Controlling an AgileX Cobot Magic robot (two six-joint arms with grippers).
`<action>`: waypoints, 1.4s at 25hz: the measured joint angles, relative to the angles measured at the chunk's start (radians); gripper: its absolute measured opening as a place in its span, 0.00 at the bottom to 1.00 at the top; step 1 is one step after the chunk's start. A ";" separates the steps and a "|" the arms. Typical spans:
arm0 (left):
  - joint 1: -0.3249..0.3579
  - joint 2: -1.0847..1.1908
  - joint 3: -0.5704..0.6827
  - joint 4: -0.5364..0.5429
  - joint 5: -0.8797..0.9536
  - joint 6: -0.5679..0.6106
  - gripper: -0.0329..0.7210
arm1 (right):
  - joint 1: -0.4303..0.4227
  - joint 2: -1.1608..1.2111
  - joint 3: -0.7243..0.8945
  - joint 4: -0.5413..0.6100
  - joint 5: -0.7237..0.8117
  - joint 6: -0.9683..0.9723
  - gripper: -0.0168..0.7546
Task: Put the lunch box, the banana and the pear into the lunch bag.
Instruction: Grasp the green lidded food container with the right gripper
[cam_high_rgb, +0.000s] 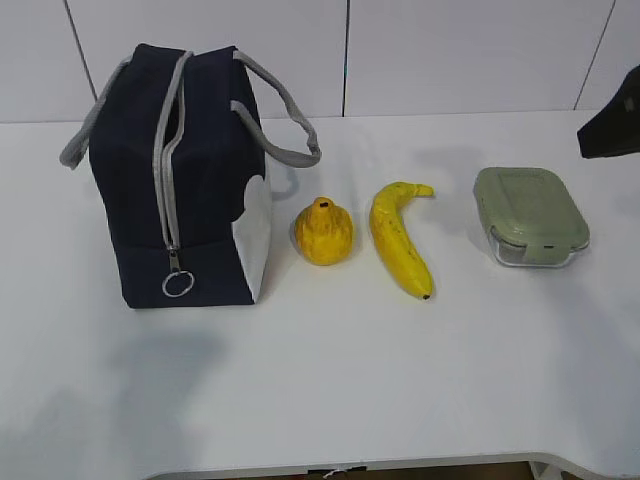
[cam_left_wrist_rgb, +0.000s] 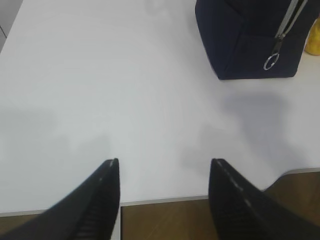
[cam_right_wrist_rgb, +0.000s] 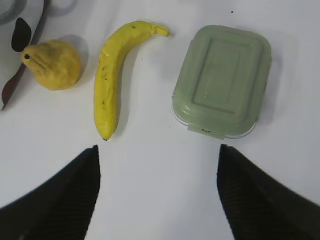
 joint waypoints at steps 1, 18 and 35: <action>0.000 0.000 0.000 0.000 0.000 0.000 0.59 | -0.021 0.012 -0.005 0.021 0.002 -0.018 0.78; 0.000 0.000 0.000 0.000 0.000 0.000 0.59 | -0.348 0.260 -0.062 0.439 0.152 -0.469 0.78; 0.000 0.000 0.000 0.000 0.000 0.000 0.59 | -0.483 0.531 -0.066 0.893 0.195 -0.860 0.78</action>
